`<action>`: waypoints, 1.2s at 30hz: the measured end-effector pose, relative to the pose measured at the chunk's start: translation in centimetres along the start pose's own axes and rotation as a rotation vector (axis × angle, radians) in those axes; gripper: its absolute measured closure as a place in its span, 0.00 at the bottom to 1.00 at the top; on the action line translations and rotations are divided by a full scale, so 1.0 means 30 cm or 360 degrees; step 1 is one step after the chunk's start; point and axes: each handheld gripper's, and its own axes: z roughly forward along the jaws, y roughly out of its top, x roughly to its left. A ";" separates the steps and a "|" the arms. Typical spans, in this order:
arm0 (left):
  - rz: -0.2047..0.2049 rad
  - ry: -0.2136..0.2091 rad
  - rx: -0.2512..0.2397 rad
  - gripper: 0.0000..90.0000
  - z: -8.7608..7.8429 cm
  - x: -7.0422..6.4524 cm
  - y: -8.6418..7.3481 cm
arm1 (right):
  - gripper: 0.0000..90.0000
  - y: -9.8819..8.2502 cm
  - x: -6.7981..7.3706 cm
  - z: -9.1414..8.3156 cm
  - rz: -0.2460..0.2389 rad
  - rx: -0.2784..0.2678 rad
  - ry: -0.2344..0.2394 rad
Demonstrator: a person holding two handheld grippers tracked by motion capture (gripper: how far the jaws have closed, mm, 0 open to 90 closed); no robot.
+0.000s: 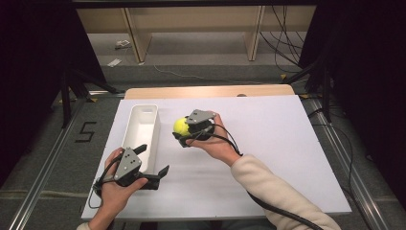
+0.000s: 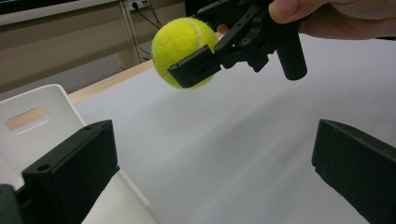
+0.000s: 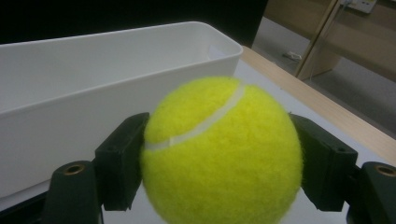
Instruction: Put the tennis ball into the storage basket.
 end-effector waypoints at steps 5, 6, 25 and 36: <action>-0.0001 0.0000 0.0000 0.00 -0.001 0.001 0.000 | 0.30 0.008 0.002 0.005 0.0000 -0.0008 0.0004; -0.0003 0.0001 -0.0001 0.00 -0.001 0.001 0.000 | 0.30 0.009 0.003 0.007 0.0000 -0.0011 0.0003; 0.0003 0.0000 0.0008 0.00 0.000 0.000 0.000 | 0.30 0.027 0.002 0.016 0.0001 -0.0017 0.0006; 0.0000 -0.0001 0.0005 0.00 -0.001 0.001 0.000 | 0.30 0.038 0.006 0.026 -0.0003 -0.0010 0.0012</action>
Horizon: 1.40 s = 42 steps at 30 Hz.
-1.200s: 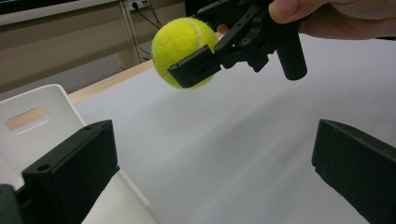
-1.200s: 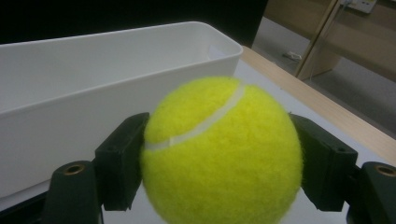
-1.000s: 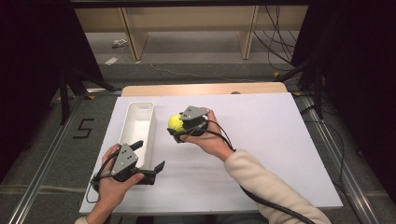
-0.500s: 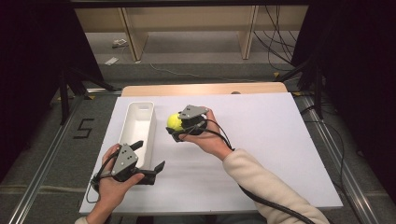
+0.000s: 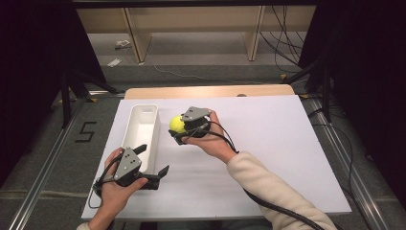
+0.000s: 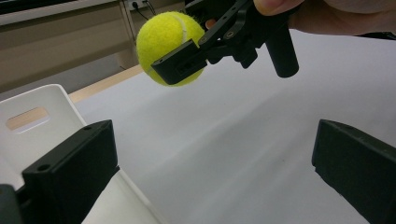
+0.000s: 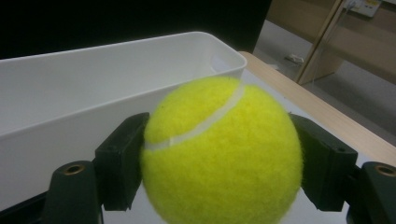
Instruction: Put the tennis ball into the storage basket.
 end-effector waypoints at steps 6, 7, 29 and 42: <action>-0.0003 0.0001 -0.0001 0.00 0.000 -0.001 0.000 | 0.30 0.009 0.004 0.005 0.0006 -0.0009 0.0001; -0.0005 0.0001 -0.0001 0.00 0.000 -0.001 0.000 | 0.30 0.010 0.004 0.005 0.0007 -0.0011 -0.0002; -0.0003 -0.0002 -0.0003 0.00 0.000 -0.002 0.000 | 0.30 0.033 0.008 0.023 -0.0017 -0.0011 0.0006; -0.0005 0.0000 -0.0006 0.00 -0.001 -0.002 0.001 | 0.30 0.044 0.011 0.034 -0.0010 -0.0007 0.0011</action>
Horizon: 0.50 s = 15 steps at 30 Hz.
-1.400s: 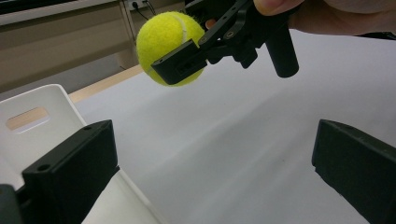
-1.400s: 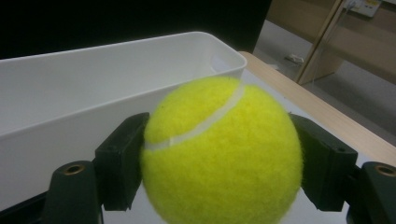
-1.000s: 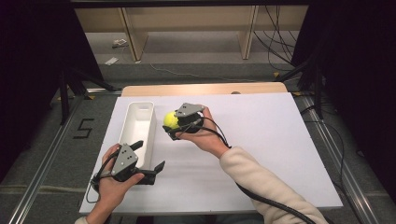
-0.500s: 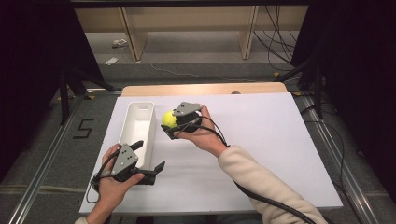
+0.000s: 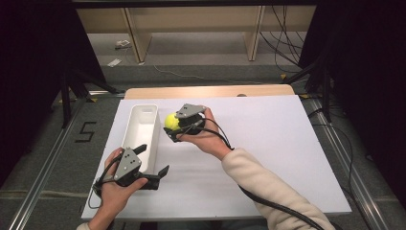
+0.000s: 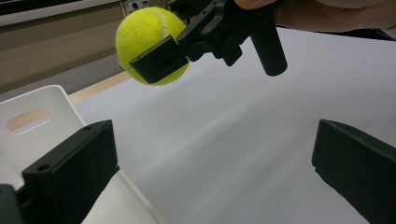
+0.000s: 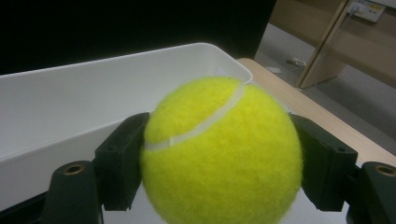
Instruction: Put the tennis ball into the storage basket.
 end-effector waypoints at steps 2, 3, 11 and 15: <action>0.0001 -0.0002 0.0002 0.00 0.000 0.000 0.000 | 0.30 0.003 -0.001 0.001 -0.0006 -0.0001 0.0000; 0.0001 -0.0002 0.0003 0.00 0.000 -0.001 0.000 | 0.30 0.004 -0.001 0.001 -0.0007 0.0000 0.0002; 0.0001 -0.0002 0.0001 0.00 0.000 0.000 0.000 | 0.30 0.013 0.000 0.007 -0.0013 -0.0001 0.0002; 0.0000 -0.0002 0.0001 0.00 0.000 0.000 0.000 | 0.30 0.018 0.003 0.011 -0.0013 -0.0004 0.0005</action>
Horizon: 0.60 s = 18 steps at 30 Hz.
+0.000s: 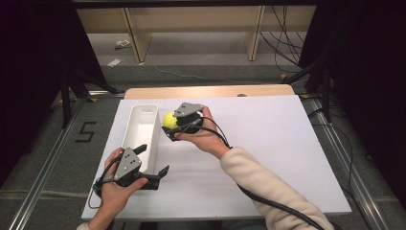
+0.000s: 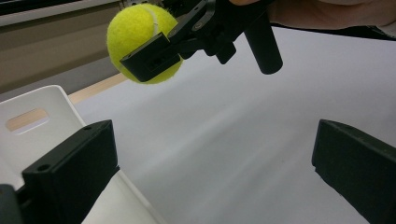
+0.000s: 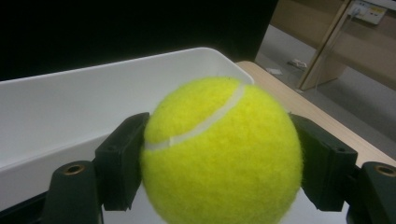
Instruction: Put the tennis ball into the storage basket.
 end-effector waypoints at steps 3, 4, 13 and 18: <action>0.0000 -0.0001 0.0000 0.00 0.000 0.000 0.000 | 0.30 0.004 0.002 0.002 -0.0002 0.0000 0.0000; 0.0000 0.0000 0.0000 0.00 0.000 0.000 0.000 | 0.30 0.005 0.002 0.003 0.0000 0.0001 0.0002; 0.0006 0.0001 0.0000 0.00 -0.001 0.001 0.000 | 0.30 0.018 0.004 0.007 -0.0010 -0.0004 0.0003; 0.0006 0.0001 -0.0001 0.00 -0.001 0.001 0.000 | 0.30 0.024 0.007 0.012 -0.0013 -0.0008 0.0007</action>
